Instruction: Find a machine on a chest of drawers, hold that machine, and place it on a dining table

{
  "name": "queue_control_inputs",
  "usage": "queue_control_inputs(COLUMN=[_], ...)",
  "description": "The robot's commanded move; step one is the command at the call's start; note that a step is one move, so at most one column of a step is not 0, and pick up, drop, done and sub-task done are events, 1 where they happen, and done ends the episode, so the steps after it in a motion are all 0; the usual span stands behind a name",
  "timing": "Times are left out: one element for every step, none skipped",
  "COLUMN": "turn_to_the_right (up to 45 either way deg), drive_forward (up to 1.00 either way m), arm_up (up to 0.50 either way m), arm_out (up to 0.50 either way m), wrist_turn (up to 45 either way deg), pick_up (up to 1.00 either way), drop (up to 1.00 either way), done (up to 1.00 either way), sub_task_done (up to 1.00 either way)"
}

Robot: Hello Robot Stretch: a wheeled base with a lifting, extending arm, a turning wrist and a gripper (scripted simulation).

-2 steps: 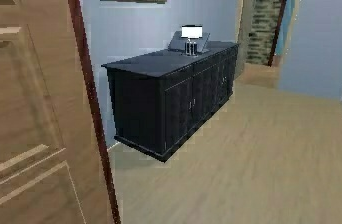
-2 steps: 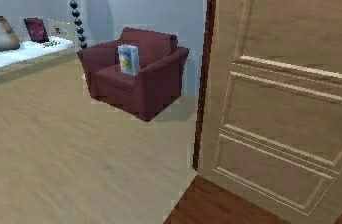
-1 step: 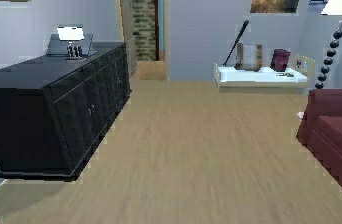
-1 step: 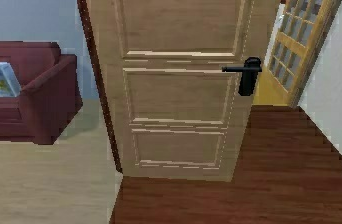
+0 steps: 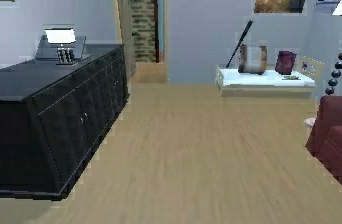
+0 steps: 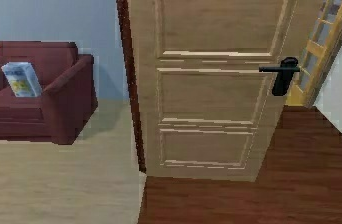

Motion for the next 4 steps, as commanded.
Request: queue_control_inputs(turn_to_the_right=[0.0, -30.0, 0.0, 24.0], drive_forward=[0.5, 0.0, 0.35, 0.0], arm_up=[0.0, 0.0, 0.0, 0.0], arm_out=[0.0, 0.0, 0.0, 0.0], wrist_turn=[0.0, 0.0, 0.0, 0.0], pick_up=[0.0, 0.0, 0.0, 0.0], drop=[0.0, 0.0, 0.0, 0.0], done=[0.0, 0.0, 0.0, 0.0], sub_task_done=[0.0, 0.0, 0.0, 0.0])
